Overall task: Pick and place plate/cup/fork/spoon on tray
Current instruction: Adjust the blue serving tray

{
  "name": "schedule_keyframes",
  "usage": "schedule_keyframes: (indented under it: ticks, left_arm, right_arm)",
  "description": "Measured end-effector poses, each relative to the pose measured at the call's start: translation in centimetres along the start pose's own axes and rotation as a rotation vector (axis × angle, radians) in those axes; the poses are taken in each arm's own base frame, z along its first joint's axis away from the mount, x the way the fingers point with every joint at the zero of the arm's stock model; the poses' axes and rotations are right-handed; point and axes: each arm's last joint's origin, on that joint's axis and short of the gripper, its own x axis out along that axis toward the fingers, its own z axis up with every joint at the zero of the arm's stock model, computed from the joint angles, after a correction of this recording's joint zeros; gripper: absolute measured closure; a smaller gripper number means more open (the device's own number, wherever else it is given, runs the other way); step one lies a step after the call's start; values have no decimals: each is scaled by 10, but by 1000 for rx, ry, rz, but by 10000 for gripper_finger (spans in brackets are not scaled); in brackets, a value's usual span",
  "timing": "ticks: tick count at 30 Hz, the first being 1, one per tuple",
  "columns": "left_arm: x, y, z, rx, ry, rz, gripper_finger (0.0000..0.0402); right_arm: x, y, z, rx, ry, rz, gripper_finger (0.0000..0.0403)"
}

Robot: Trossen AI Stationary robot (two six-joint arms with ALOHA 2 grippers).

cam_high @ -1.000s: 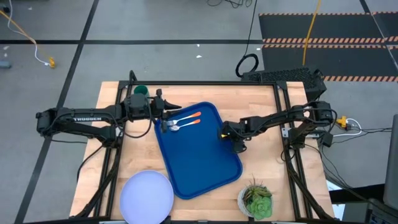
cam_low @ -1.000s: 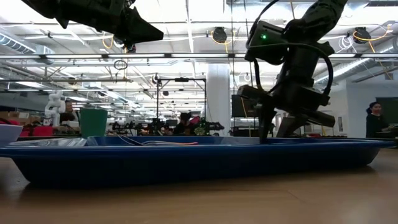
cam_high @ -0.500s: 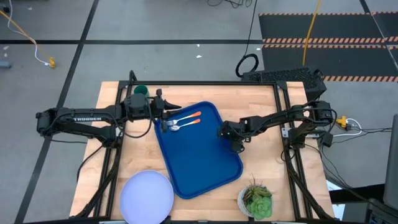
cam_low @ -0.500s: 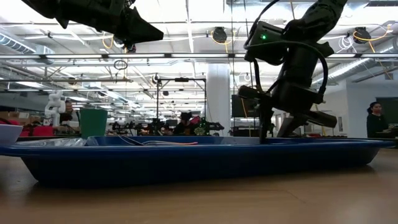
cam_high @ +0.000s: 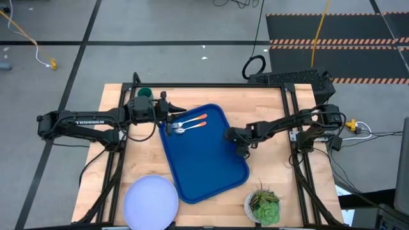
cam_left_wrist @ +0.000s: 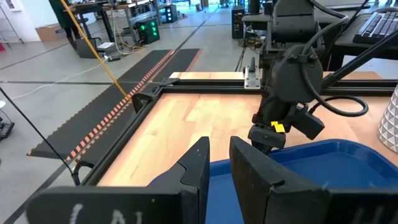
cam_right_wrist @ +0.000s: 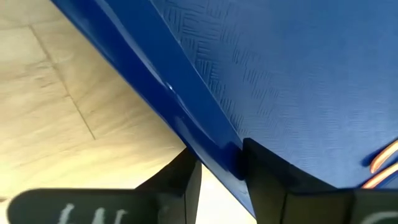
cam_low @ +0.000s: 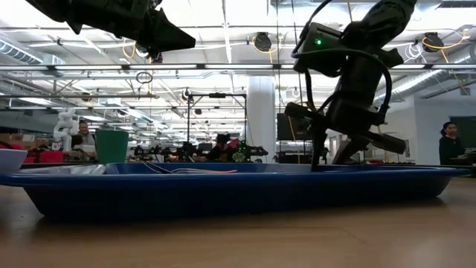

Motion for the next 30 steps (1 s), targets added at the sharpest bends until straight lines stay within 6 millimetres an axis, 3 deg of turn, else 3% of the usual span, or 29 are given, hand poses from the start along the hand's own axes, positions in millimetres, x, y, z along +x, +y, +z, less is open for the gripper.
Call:
schedule_keyframes:
  ticks: [30]
  left_arm:
    - [0, -3, -1, -5, 10, -15, 334]
  right_arm:
    - [-6, 14, 26, 294, 99, 21, 319]
